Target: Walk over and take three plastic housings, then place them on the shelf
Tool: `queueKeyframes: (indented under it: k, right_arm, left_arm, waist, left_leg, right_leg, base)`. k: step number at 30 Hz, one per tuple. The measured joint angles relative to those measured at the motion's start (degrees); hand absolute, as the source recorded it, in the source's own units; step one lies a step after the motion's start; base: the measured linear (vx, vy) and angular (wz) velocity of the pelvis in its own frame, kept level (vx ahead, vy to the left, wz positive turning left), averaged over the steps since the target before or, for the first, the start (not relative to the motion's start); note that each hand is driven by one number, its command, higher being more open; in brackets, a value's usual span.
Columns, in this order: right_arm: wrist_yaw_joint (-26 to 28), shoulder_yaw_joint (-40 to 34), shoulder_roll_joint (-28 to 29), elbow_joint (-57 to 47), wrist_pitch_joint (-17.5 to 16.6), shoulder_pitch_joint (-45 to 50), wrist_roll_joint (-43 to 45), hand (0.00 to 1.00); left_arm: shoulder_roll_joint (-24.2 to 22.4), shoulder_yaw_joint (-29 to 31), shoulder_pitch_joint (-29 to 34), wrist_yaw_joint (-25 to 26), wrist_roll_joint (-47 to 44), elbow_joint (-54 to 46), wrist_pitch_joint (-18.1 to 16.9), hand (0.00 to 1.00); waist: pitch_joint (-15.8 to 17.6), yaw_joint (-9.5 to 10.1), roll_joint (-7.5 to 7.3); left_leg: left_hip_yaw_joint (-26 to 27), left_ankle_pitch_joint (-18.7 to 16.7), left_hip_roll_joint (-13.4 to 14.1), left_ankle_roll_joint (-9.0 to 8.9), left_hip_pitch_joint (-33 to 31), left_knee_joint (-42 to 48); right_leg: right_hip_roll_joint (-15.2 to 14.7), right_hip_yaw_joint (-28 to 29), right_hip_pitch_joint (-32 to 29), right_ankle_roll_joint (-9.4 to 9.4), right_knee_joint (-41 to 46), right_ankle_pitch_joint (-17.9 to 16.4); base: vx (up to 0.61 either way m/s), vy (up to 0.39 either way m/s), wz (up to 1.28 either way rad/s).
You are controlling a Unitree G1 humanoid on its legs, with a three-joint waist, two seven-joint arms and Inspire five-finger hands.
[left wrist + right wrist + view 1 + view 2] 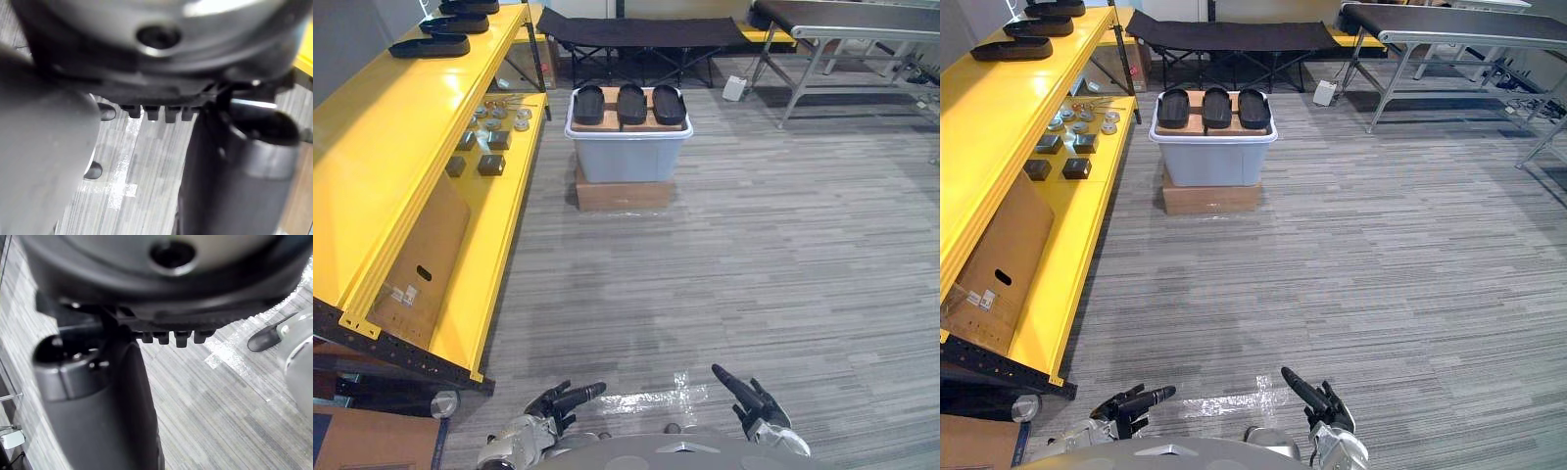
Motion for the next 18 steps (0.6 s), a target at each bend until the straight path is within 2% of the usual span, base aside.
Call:
queueKeyframes:
  k: [4,7,8,9,10,11,12,13,14,15,18]
  right_arm:
    - [-0.15,-0.03,0.08,0.02,0.87,1.07,-0.03,1.00]
    - [-0.08,0.04,0.46,0.14,1.46,0.93,-0.05,1.00]
    - [-0.08,0.08,0.98,0.09,1.40,0.48,-0.03,1.00]
    - [-0.09,0.07,1.48,0.08,1.40,0.51,0.03,1.00]
    - [-0.07,0.09,1.63,0.05,1.41,0.52,0.04,1.00]
    - [-0.01,0.13,2.08,-0.08,1.29,0.28,0.14,1.00]
    - [0.46,0.16,2.28,-0.77,0.79,0.30,1.87,1.00]
    - [0.47,0.79,2.28,-1.13,0.15,0.78,2.34,1.00]
    - [0.53,1.41,2.29,-1.16,-0.44,0.95,2.41,1.00]
    - [0.56,2.50,2.65,-1.15,-1.26,1.77,2.35,1.00]
    - [0.81,2.30,3.11,-1.17,-1.78,2.90,2.49,1.00]
  left_arm:
    - [-0.72,0.40,1.03,0.02,2.51,0.00,-3.10,1.00]
    - [-0.93,0.91,1.18,0.03,2.63,-0.16,-3.79,1.00]
    - [-0.84,0.97,1.07,0.03,2.62,-0.62,-3.84,1.00]
    - [-0.64,0.95,1.05,0.00,2.51,-1.84,-3.89,1.00]
    - [-0.62,0.97,0.95,-0.02,2.34,-2.30,-3.87,1.00]
    - [-0.74,0.94,0.50,0.02,2.20,-2.50,-3.95,1.00]
    - [-0.78,0.96,-0.14,0.12,2.08,-2.86,-4.06,1.00]
    - [-0.43,0.96,-0.11,0.49,1.89,-2.90,-4.06,1.00]
    - [-0.25,0.98,-0.11,0.79,1.67,-2.99,-4.04,1.00]
    - [0.39,1.03,-0.10,1.20,1.67,-3.74,-3.73,1.00]
    - [0.41,1.04,-0.25,1.52,2.24,-4.60,-3.23,1.00]
  waist:
    - [-0.25,-0.04,0.04]
    - [-0.01,0.04,-0.32]
    - [0.26,0.05,-0.48]
    - [1.11,0.06,-1.30]
    - [1.57,0.11,-1.32]
    - [2.71,0.60,-0.71]
    - [4.05,0.30,-0.71]
    - [4.77,0.04,-0.45]
    - [5.08,0.09,-0.73]
    - [5.68,0.31,-1.66]
    - [5.92,0.44,-1.66]
  left_leg:
    - [0.71,0.18,-0.06,0.15,0.06,-0.72]
    - [1.21,-0.24,-0.12,0.34,-0.45,-0.27]
    - [1.66,-1.54,-0.21,1.20,-2.07,1.86]
    - [1.86,-3.80,-0.25,1.86,-4.05,5.46]
    - [2.15,-4.95,0.01,2.33,-4.85,7.07]
    - [2.33,-6.83,0.94,2.87,-6.23,10.67]
    - [2.16,-8.43,1.56,3.39,-6.62,13.59]
    - [1.90,-9.74,2.26,3.41,-7.20,15.66]
    - [1.79,-10.37,2.81,3.50,-7.40,16.71]
    - [1.07,-11.18,3.52,3.05,-7.29,17.74]
    - [0.23,-12.43,4.86,1.69,-7.48,19.46]
  right_leg:
    - [0.05,0.47,-0.47,0.04,0.19,0.03]
    - [-0.10,1.23,-1.97,0.20,2.06,-0.61]
    - [-0.67,1.54,-4.14,0.72,5.56,-2.32]
    - [-1.69,1.60,-7.03,2.61,11.14,-4.50]
    - [-1.87,1.71,-9.07,2.76,15.11,-4.82]
    - [-2.13,1.98,-14.37,2.70,25.60,-4.62]
    - [-2.05,3.15,-19.44,1.55,35.21,-4.41]
    - [-1.64,3.33,-21.42,0.41,37.76,-5.50]
    - [-1.33,3.16,-22.14,-0.07,37.83,-5.84]
    - [-0.73,2.16,-22.52,-0.32,33.81,-6.01]
    - [-0.01,-0.21,-22.81,-0.04,23.85,-5.76]
  base:
    - [-0.04,0.003,-0.06]
    - [-0.02,0.011,-0.12]
    - [-0.04,0.013,-0.10]
    - [-0.04,0.015,-0.13]
    - [-0.06,0.029,-0.14]
    - [-0.07,0.062,-0.07]
    - [-0.06,0.061,0.03]
    - [-0.01,0.046,0.11]
    - [0.07,0.012,0.16]
    - [0.14,0.005,0.18]
    - [0.23,-0.021,0.11]
